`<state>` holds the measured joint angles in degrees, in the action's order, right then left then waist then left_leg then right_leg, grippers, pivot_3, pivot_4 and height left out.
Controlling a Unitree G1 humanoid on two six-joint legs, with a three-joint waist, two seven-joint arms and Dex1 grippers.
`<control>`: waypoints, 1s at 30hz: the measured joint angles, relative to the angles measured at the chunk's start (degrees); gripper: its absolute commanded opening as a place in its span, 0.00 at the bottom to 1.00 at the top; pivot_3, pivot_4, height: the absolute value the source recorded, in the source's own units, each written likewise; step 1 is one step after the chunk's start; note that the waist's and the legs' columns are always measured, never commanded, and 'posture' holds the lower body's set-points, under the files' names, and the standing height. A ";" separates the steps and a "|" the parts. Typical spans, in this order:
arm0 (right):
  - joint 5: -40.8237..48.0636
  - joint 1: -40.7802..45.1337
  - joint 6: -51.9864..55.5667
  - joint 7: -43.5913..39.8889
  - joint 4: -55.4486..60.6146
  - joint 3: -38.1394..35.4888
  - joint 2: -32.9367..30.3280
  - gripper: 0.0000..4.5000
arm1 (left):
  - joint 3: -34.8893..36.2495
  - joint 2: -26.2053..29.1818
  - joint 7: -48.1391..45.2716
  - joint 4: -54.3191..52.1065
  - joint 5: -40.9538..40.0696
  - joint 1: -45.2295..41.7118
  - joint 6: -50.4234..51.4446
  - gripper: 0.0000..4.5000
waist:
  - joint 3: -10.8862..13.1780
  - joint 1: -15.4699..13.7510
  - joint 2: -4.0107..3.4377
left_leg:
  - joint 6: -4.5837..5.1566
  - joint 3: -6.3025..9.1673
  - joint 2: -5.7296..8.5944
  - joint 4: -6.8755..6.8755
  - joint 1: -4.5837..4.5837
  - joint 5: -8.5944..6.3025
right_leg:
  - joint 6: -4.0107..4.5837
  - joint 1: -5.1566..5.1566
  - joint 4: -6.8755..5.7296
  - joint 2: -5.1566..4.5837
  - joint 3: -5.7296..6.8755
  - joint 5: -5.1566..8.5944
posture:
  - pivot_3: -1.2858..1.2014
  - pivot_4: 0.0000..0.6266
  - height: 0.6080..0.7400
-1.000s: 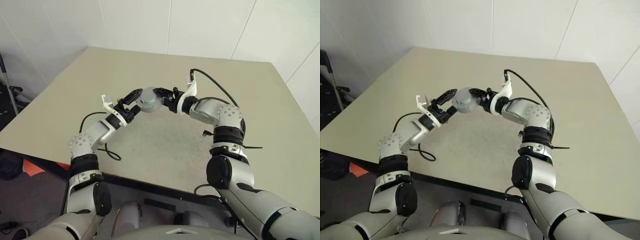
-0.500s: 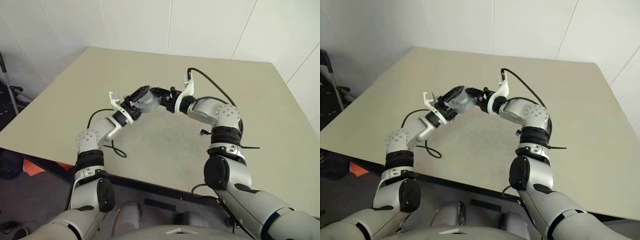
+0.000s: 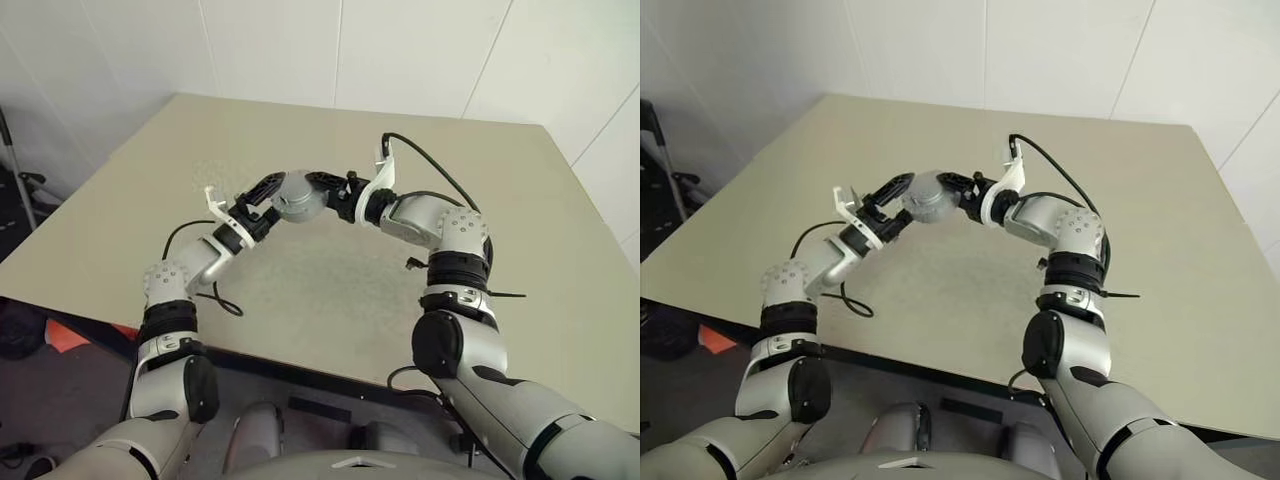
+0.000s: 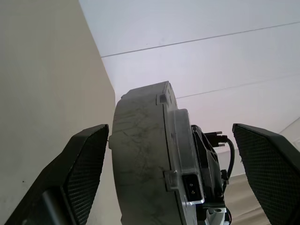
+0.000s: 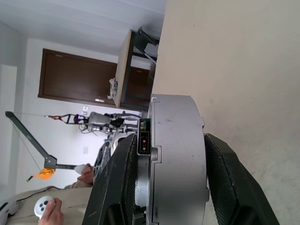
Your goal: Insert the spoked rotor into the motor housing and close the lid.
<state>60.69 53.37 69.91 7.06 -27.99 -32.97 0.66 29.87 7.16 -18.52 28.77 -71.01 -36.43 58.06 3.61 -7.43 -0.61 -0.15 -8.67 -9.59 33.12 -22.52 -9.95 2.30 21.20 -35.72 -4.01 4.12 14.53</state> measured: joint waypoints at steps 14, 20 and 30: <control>0.00 0.45 -0.08 -0.06 -0.43 0.37 0.01 0.45 | -0.47 0.52 -6.23 4.46 5.09 -0.17 -0.75 0.99 | 0.00 -0.04 0.00 | 0.00 0.00 -0.01 0.00 -0.01 0.00 | 0.00 0.00 0.00 0.00 0.00 0.00 | 0.52 0.00 1.00; 0.00 0.45 -0.07 -0.06 -0.43 0.43 0.07 0.45 | -0.48 0.34 -7.03 4.64 5.82 -1.19 -0.53 0.99 | 0.00 -0.04 0.00 | 0.00 0.00 -0.01 0.00 -0.01 0.00 | 0.01 0.00 0.00 0.00 0.00 0.00 | 0.52 0.00 1.00; 0.00 0.45 -0.08 -0.06 -0.43 0.46 0.15 0.45 | -0.47 -0.23 -7.25 5.29 6.63 -1.81 -0.51 0.99 | 0.00 -0.04 0.00 | 0.00 0.00 -0.01 0.00 -0.01 0.00 | 0.01 0.00 0.00 -0.01 0.00 0.00 | 0.52 0.00 1.00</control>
<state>60.69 53.81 69.83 7.00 -28.41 -32.50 0.81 29.40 6.93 -25.77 34.06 -64.38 -38.24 57.55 3.61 -7.47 -0.61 -0.15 -8.67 -9.59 33.12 -22.54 -9.95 2.30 21.20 -35.73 -4.01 4.12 14.52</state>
